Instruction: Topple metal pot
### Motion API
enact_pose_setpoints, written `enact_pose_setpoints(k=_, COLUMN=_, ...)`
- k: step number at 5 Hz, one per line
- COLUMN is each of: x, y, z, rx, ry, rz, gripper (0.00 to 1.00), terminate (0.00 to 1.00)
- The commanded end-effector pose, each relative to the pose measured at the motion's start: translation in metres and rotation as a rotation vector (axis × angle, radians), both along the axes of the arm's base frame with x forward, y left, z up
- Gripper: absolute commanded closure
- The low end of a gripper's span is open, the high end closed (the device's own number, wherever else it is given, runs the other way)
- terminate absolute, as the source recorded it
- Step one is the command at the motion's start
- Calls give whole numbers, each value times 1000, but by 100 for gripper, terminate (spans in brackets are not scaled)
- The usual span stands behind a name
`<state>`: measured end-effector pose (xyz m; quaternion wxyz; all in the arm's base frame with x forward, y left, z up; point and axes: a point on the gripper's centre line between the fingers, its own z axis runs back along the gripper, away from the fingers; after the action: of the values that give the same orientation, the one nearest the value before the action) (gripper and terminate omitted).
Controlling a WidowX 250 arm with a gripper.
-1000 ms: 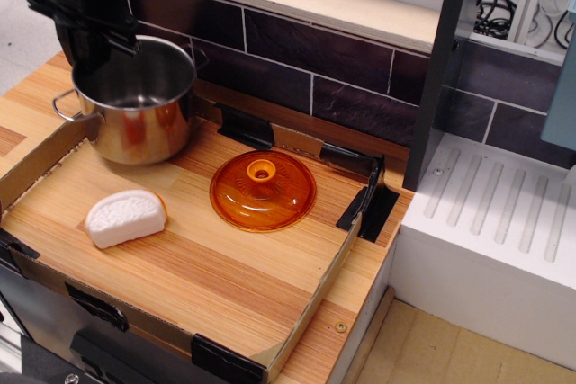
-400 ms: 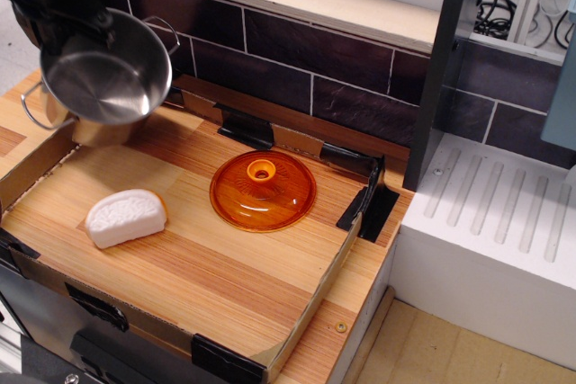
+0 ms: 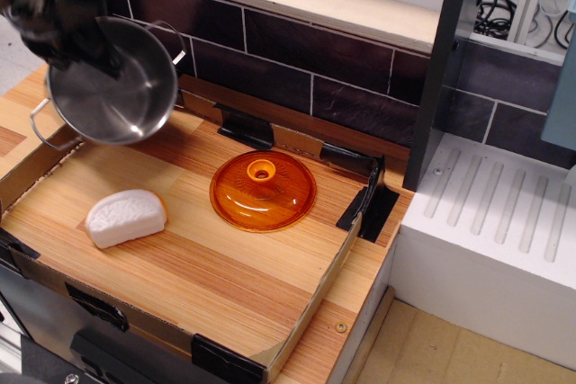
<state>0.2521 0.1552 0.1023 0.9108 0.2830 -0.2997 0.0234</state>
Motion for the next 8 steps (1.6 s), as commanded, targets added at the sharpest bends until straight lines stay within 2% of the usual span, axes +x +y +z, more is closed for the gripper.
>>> enact_pose_setpoints(k=1, x=10, y=-9, z=-1, rx=56, ry=-118, rz=-110, gripper=100, terminate=0)
enact_pose_setpoints(k=3, x=-2, y=-10, z=-17, rx=110, ry=-85, rz=-168, gripper=100, terminate=0)
enact_pose_setpoints(k=4, x=-5, y=-10, z=-23, rx=79, ry=-27, rz=-163, gripper=100, terminate=0)
enact_pose_setpoints(k=5, x=-5, y=-8, z=-28, rx=39, ry=33, rz=-120, gripper=0, terminate=0)
enact_pose_setpoints(k=6, x=-4, y=-6, z=-27, rx=-32, ry=98, rz=-85, gripper=0, terminate=0)
enact_pose_setpoints(k=8, x=-4, y=-3, z=-9, rx=-98, ry=161, rz=40, gripper=0, terminate=0)
